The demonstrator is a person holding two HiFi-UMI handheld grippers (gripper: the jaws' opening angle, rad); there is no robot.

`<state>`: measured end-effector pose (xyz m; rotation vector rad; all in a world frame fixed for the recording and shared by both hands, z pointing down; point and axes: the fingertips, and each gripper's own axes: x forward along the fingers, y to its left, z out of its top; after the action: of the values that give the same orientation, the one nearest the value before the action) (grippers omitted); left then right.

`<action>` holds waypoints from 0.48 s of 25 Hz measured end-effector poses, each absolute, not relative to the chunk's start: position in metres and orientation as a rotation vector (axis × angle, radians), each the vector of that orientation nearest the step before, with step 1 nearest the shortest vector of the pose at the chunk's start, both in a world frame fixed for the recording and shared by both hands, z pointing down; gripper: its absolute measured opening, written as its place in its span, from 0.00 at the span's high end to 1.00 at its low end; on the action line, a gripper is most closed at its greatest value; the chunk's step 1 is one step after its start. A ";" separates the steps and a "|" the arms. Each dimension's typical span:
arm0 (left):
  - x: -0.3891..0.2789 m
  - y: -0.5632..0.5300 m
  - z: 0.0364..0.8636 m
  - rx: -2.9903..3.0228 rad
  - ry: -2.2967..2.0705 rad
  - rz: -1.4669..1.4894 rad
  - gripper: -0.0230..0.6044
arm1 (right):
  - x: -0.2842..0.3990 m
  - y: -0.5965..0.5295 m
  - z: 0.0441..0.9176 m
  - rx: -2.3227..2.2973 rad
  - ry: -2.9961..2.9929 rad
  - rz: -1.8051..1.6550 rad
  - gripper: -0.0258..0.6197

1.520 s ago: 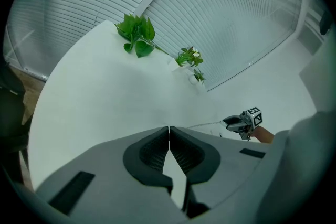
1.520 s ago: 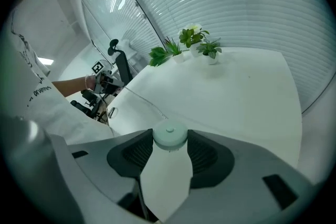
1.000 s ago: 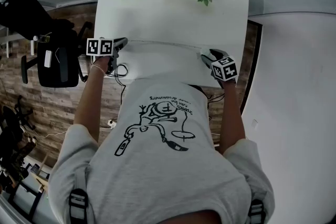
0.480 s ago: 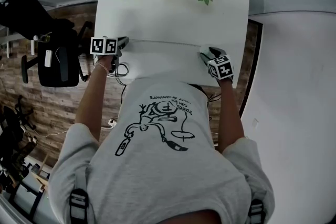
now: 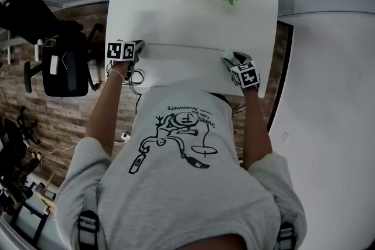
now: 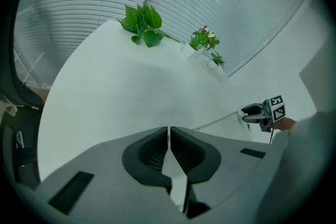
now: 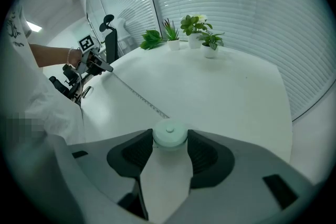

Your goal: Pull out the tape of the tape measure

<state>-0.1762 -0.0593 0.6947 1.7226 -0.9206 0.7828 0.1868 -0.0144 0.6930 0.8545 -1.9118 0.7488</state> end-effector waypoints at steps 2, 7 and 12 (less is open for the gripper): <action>-0.176 -0.060 0.695 1.730 -0.929 0.801 0.92 | 0.187 -0.014 0.693 0.856 -1.910 0.741 0.62; -0.175 -0.061 0.698 1.737 -0.948 0.841 0.92 | 0.187 -0.015 0.695 0.854 -1.903 0.726 0.62; -0.176 -0.063 0.699 1.742 -0.962 0.869 0.91 | 0.186 -0.015 0.698 0.851 -1.895 0.725 0.62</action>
<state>-0.1763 -0.0632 0.6994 1.7418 -0.9624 0.8689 0.1864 -0.0146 0.6977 0.8508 -1.8953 0.7254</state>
